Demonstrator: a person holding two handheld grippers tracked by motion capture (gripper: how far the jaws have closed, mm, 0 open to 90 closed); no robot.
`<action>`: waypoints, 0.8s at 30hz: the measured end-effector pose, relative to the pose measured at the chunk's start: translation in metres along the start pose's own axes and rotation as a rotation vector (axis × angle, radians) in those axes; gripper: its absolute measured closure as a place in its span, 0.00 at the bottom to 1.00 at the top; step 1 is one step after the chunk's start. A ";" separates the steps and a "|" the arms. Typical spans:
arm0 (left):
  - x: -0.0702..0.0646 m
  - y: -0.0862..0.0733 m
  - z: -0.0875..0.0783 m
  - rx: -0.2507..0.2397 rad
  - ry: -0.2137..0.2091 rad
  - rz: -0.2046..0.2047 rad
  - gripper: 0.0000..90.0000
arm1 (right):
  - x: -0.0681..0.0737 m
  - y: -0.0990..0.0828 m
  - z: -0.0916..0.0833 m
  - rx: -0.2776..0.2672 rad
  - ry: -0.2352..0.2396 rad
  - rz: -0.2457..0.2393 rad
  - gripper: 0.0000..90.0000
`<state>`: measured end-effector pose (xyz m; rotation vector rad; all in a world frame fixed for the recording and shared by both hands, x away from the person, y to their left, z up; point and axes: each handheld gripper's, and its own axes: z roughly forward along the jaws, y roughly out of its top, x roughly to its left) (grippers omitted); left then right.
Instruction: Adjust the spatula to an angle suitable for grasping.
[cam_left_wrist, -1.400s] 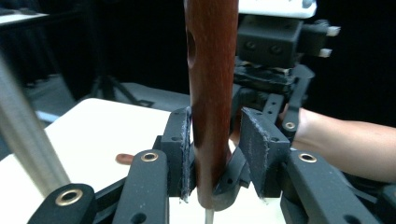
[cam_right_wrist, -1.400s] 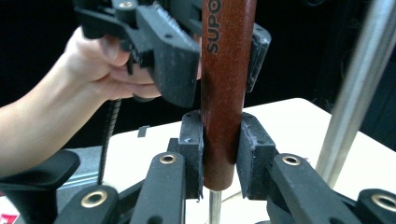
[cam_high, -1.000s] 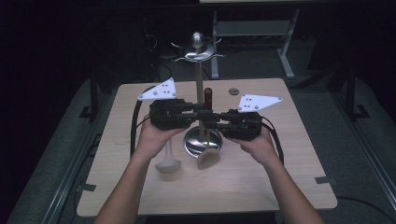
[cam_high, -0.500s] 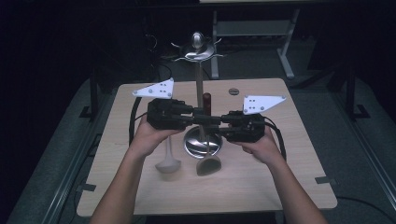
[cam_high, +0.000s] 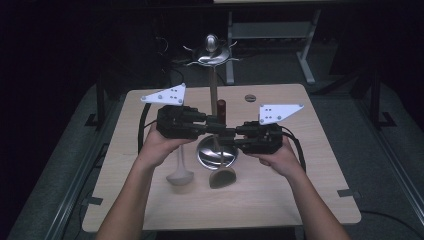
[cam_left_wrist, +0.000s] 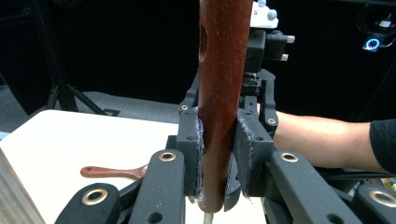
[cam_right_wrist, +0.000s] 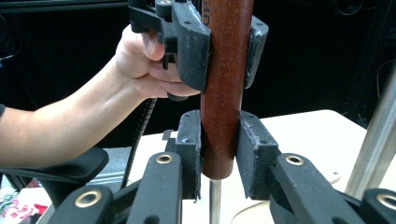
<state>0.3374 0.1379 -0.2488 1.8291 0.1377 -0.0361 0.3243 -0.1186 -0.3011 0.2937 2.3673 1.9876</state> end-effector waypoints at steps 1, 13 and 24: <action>0.000 0.000 0.000 0.000 -0.002 0.001 0.82 | 0.000 0.000 0.000 -0.002 0.003 -0.002 0.80; -0.001 -0.004 -0.013 -0.054 0.035 -0.010 0.62 | 0.004 0.006 0.000 -0.014 -0.035 -0.010 0.82; -0.008 -0.033 -0.058 -0.005 0.217 -0.027 0.39 | 0.003 0.014 0.000 0.000 -0.087 -0.017 0.82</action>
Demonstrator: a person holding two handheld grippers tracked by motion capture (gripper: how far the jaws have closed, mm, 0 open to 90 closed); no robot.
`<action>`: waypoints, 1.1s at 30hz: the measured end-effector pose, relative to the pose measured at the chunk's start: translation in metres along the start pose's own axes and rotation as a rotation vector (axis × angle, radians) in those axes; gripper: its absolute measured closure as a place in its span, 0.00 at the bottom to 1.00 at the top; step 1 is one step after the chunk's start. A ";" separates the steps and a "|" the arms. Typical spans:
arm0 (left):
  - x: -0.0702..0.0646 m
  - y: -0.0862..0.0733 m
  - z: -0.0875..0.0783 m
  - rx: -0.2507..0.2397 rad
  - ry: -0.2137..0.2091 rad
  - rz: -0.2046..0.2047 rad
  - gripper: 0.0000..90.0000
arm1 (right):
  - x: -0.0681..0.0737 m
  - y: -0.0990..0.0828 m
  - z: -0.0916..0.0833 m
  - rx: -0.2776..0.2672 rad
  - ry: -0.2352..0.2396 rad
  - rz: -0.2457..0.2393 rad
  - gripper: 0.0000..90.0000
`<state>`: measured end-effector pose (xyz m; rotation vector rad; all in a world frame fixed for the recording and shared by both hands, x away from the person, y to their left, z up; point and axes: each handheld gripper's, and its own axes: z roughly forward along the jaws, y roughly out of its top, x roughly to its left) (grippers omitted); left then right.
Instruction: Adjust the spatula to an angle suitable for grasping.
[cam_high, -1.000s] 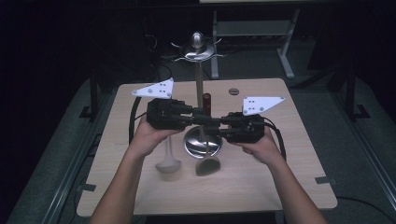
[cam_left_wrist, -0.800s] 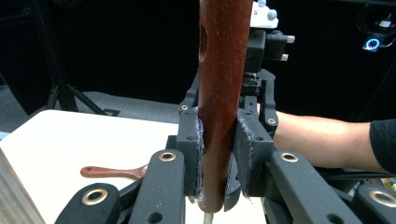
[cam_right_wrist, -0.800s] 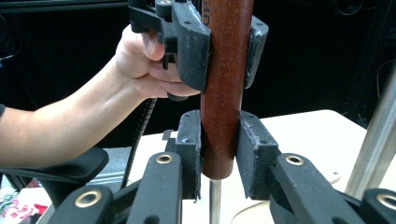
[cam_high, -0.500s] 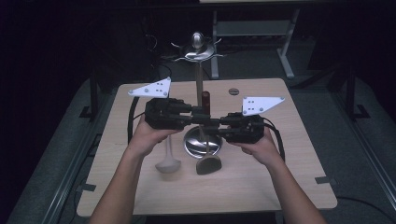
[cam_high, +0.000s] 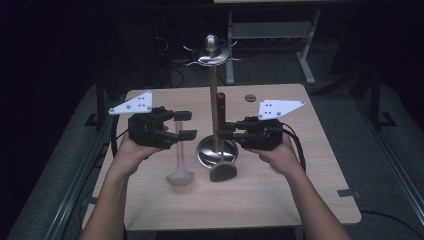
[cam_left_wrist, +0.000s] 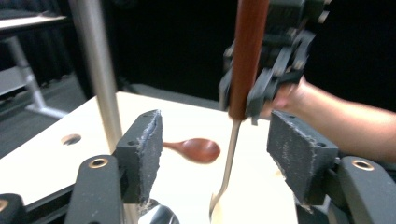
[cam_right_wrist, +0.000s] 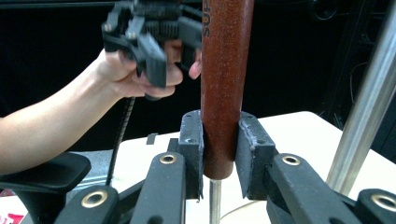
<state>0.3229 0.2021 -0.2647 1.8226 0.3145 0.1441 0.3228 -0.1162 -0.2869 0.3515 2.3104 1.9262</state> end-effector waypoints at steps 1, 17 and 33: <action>0.000 0.000 0.000 0.000 0.000 0.000 0.38 | 0.000 0.000 0.000 0.000 0.000 0.000 0.82; 0.002 -0.054 -0.023 0.087 0.190 -0.039 0.24 | -0.003 0.018 -0.003 0.004 -0.061 0.023 0.82; 0.003 -0.122 -0.050 0.162 0.324 -0.128 0.23 | -0.008 0.034 0.003 -0.009 -0.090 0.024 0.82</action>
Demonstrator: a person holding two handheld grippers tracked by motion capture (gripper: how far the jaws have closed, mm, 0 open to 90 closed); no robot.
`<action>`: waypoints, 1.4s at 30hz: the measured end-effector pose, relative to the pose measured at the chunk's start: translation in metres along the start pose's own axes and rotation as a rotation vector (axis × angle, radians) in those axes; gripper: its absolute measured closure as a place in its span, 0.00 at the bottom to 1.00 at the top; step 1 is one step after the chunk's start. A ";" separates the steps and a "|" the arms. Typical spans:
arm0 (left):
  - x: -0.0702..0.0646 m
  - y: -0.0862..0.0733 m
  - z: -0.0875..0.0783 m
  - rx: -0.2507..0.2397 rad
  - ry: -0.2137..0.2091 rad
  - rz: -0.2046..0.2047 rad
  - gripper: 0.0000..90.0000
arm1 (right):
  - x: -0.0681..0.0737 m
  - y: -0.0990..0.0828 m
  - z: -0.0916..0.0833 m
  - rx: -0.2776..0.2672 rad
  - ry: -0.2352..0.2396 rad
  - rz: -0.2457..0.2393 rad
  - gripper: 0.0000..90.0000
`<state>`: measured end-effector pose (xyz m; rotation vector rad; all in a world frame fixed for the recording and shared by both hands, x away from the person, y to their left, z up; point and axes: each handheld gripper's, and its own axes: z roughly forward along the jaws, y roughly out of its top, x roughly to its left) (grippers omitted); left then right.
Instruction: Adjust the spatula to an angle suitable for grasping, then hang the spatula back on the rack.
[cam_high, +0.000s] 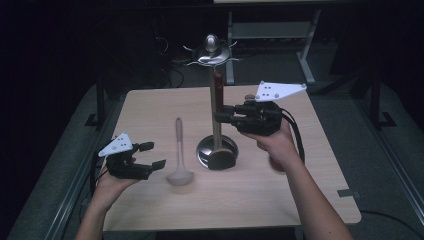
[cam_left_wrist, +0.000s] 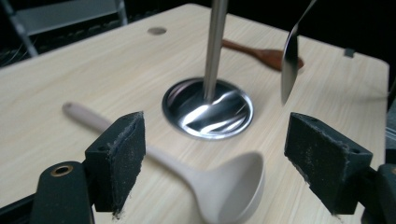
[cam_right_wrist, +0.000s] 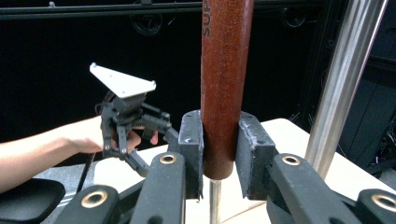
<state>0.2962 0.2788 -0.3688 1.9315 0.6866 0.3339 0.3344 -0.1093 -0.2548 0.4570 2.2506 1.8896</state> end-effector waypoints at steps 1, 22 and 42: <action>0.001 -0.004 0.000 0.009 0.009 -0.004 0.23 | 0.000 0.000 0.000 0.000 0.000 0.000 0.82; 0.008 -0.025 -0.001 0.044 0.052 -0.030 0.21 | -0.013 0.012 0.010 -0.001 0.002 0.016 0.82; 0.008 -0.026 0.000 0.055 0.042 -0.030 0.21 | -0.017 0.006 0.015 0.011 -0.032 0.026 0.66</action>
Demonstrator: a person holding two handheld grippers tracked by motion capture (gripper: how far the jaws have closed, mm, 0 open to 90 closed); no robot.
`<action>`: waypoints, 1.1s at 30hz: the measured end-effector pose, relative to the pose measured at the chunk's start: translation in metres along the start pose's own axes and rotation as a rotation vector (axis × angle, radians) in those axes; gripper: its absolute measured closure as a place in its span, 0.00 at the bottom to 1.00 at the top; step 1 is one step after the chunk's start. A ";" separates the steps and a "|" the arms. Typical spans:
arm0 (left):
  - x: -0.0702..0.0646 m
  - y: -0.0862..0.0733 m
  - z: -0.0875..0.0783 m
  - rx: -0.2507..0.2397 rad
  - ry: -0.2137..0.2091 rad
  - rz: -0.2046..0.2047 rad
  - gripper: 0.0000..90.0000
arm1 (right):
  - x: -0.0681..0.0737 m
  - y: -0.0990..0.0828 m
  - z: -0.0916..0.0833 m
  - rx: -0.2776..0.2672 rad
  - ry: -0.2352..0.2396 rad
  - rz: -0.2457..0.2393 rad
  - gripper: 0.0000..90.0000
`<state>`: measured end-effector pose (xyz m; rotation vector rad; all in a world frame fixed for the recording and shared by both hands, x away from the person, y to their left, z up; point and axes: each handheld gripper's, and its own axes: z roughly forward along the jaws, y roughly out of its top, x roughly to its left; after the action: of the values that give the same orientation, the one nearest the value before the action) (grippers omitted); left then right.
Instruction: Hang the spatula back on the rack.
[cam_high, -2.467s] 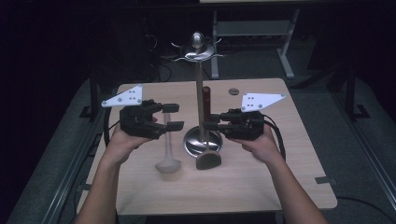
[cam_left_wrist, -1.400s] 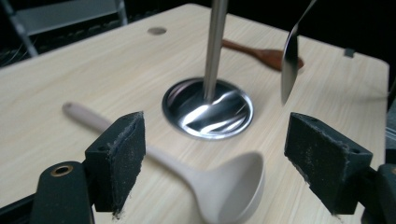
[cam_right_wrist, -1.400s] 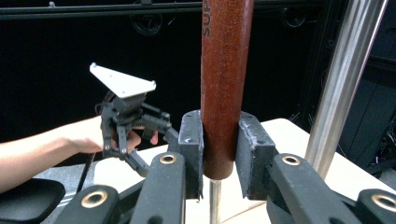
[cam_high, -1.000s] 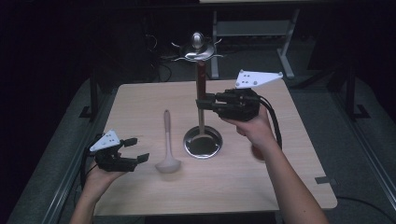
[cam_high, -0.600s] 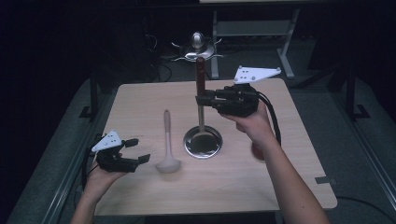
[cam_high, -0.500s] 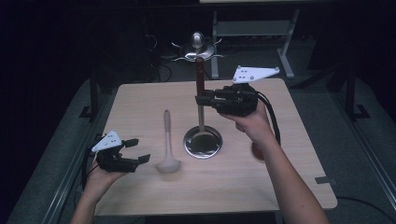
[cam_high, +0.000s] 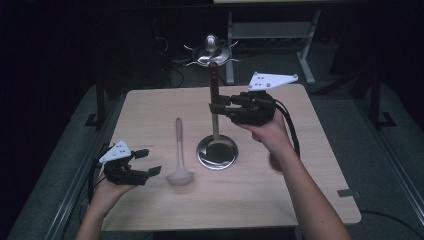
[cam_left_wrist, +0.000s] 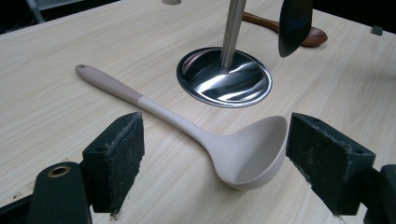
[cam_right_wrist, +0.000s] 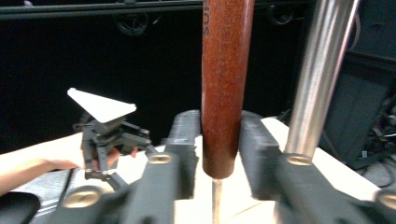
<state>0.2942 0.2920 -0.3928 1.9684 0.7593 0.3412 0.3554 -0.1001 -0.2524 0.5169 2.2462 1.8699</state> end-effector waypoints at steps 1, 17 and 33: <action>0.000 0.000 0.000 -0.001 0.000 -0.008 0.21 | 0.001 -0.001 -0.001 0.002 -0.002 0.000 0.62; -0.001 0.014 0.002 0.007 -0.037 -0.025 0.23 | 0.006 -0.042 -0.047 0.035 -0.100 0.025 0.35; -0.008 0.075 0.003 0.021 -0.104 -0.023 0.47 | -0.002 -0.094 -0.077 0.178 -0.270 0.067 0.25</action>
<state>0.3170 0.2587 -0.3295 1.9794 0.7205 0.2168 0.3162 -0.1857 -0.3293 0.8282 2.2463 1.5276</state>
